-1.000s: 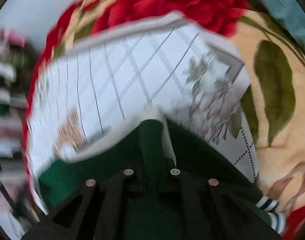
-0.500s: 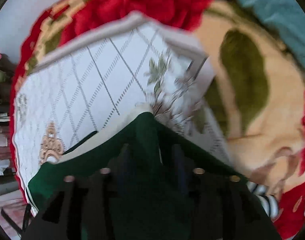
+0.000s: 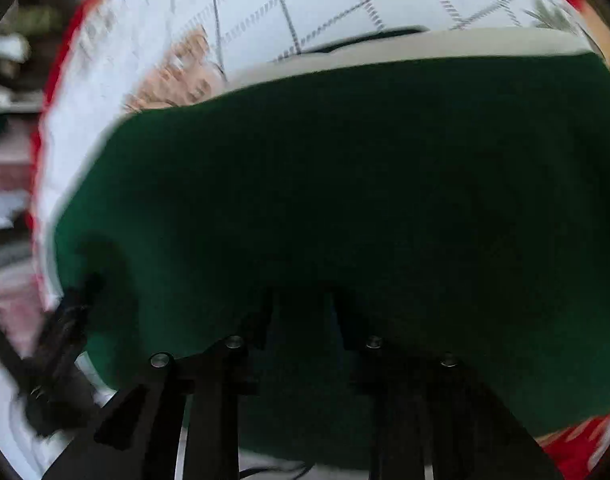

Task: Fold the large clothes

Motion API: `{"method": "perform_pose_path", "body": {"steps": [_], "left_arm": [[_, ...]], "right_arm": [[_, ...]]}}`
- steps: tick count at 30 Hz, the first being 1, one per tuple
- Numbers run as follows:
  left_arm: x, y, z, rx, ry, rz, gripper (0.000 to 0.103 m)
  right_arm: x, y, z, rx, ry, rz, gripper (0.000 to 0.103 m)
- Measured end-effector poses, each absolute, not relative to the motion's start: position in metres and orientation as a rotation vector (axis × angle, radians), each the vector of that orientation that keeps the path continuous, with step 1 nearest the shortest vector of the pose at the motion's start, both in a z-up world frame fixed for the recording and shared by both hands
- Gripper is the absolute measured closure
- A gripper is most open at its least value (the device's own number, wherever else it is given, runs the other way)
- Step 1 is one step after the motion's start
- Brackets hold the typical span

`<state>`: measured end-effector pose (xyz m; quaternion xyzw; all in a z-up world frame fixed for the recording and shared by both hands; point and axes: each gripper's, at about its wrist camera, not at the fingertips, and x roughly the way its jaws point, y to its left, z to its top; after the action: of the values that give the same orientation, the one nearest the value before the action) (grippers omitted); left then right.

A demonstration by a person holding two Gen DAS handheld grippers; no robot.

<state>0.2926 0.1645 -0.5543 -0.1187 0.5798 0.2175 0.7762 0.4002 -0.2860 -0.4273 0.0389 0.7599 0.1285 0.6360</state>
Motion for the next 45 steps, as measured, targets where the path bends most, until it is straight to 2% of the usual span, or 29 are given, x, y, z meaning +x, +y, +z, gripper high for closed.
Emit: {"method": "perform_pose_path", "body": {"steps": [4, 8, 11, 16, 20, 22, 26, 29, 35, 36, 38, 39, 40, 43, 45], "left_arm": [[0.295, 0.161, -0.579, -0.24, 1.293, 0.477, 0.008], [0.297, 0.161, -0.578, -0.257, 1.299, 0.483, 0.007], [0.292, 0.164, -0.566, -0.3, 1.299, 0.476, 0.007], [0.251, 0.17, -0.531, -0.424, 1.247, 0.507, 0.007], [0.183, 0.181, -0.516, -0.643, 1.229, 0.61, 0.007], [0.151, 0.189, -0.515, -0.777, 1.212, 0.662, 0.007], [0.093, 0.205, -0.528, -1.038, 1.124, 0.748, 0.008], [0.073, 0.217, -0.55, -1.18, 1.037, 0.774, 0.008], [0.079, 0.237, -0.559, -1.174, 0.843, 0.828, 0.009], [0.08, 0.24, -0.558, -1.172, 0.82, 0.847, 0.016], [0.087, 0.24, -0.554, -1.132, 0.766, 0.873, 0.039], [0.089, 0.244, -0.554, -1.1, 0.758, 0.873, 0.057], [0.092, 0.242, -0.551, -1.074, 0.751, 0.868, 0.065], [0.1, 0.244, -0.535, -1.034, 0.719, 0.848, 0.074], [0.09, 0.25, -0.516, -1.088, 0.665, 0.825, 0.076]], "right_arm": [[0.421, -0.3, -0.448, 0.236, 1.793, 0.197, 0.088], [0.426, -0.295, -0.444, 0.181, 1.833, 0.198, 0.088], [0.416, -0.293, -0.414, 0.162, 1.812, 0.225, 0.082], [0.382, -0.284, -0.381, 0.146, 1.778, 0.366, 0.081], [0.371, -0.284, -0.437, 0.05, 1.843, 0.297, 0.083], [0.375, -0.285, -0.435, 0.07, 1.865, 0.27, 0.083], [0.369, -0.284, -0.415, 0.022, 1.832, 0.335, 0.079], [0.357, -0.297, -0.399, 0.067, 1.8, 0.391, 0.065], [0.345, -0.335, -0.396, 0.151, 1.785, 0.389, 0.063], [0.345, -0.343, -0.402, 0.172, 1.804, 0.368, 0.063], [0.345, -0.349, -0.413, 0.226, 1.82, 0.379, 0.063], [0.345, -0.352, -0.414, 0.244, 1.821, 0.385, 0.063], [0.343, -0.354, -0.415, 0.245, 1.824, 0.393, 0.063], [0.342, -0.35, -0.412, 0.201, 1.824, 0.413, 0.063], [0.337, -0.336, -0.409, 0.171, 1.823, 0.438, 0.063]]}}
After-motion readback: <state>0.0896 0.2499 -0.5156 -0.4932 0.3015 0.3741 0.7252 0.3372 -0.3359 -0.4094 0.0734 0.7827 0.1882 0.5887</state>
